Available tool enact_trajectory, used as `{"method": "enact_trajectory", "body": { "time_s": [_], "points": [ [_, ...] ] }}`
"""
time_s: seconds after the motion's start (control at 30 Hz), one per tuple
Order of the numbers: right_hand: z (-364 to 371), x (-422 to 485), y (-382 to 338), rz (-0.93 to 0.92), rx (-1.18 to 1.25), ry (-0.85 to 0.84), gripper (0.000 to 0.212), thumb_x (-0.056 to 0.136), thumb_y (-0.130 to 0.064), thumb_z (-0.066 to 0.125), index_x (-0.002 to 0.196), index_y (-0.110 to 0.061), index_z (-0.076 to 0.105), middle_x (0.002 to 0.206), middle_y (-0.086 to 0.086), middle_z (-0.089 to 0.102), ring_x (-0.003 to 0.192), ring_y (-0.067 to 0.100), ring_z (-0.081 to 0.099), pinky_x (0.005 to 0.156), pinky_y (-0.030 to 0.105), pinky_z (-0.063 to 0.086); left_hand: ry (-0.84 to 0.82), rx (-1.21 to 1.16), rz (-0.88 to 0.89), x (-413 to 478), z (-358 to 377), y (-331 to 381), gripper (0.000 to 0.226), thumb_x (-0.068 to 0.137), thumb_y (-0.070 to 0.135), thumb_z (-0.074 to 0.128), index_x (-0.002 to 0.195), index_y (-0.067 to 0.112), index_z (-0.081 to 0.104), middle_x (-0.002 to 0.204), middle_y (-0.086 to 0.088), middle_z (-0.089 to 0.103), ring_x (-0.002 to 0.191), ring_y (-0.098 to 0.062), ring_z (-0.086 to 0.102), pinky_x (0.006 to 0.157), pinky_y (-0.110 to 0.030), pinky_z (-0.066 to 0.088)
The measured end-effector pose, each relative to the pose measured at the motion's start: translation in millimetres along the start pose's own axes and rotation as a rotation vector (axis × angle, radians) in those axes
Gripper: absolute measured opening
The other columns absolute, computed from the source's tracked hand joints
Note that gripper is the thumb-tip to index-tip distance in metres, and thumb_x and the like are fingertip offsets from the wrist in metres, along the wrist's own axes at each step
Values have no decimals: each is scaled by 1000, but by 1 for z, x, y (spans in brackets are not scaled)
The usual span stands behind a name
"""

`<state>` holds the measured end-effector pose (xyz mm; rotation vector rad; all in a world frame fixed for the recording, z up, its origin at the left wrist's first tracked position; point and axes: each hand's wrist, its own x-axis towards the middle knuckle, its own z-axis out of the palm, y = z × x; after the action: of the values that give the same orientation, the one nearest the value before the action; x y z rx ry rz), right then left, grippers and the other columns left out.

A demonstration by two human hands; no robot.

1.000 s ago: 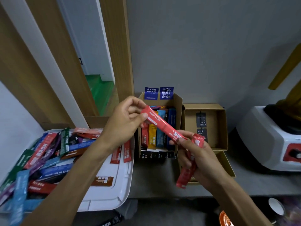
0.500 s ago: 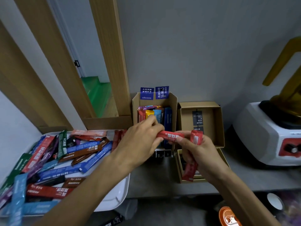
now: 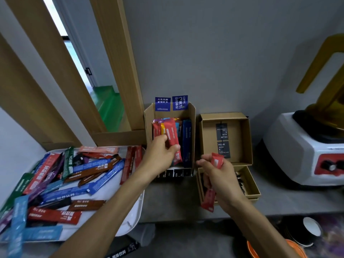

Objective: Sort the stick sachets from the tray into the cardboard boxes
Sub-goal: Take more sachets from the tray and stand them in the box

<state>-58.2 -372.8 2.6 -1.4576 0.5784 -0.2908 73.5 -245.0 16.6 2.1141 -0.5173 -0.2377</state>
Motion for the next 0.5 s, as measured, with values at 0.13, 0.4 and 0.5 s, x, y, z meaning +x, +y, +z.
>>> {"method": "enact_trajectory", "body": {
  "time_s": [0.13,0.4,0.5],
  "points": [
    [-14,1,2,89,95,18,19,96,-25,61,89,-7,59,69,1,54,61,12,51,63,28,42,-17,60,-7,11,15,-11,18,93,19,67,105,21,52,91,6,65,92,-18,70,71,-22,55],
    [-25,7,-16,183,467,-61,21,96,-29,55,95,-8,51,72,4,51,55,13,49,53,26,40,135,346,360,-1,29,-30,19,95,19,63,110,14,51,109,-3,63,98,-15,66,81,-27,59],
    [-23,7,-29,158,601,-152,22,96,-34,53,87,-14,50,71,2,49,55,12,45,51,24,38,149,289,356,-7,24,-21,10,96,21,62,103,16,57,107,2,61,95,-8,63,78,-26,59]
  ]
}}
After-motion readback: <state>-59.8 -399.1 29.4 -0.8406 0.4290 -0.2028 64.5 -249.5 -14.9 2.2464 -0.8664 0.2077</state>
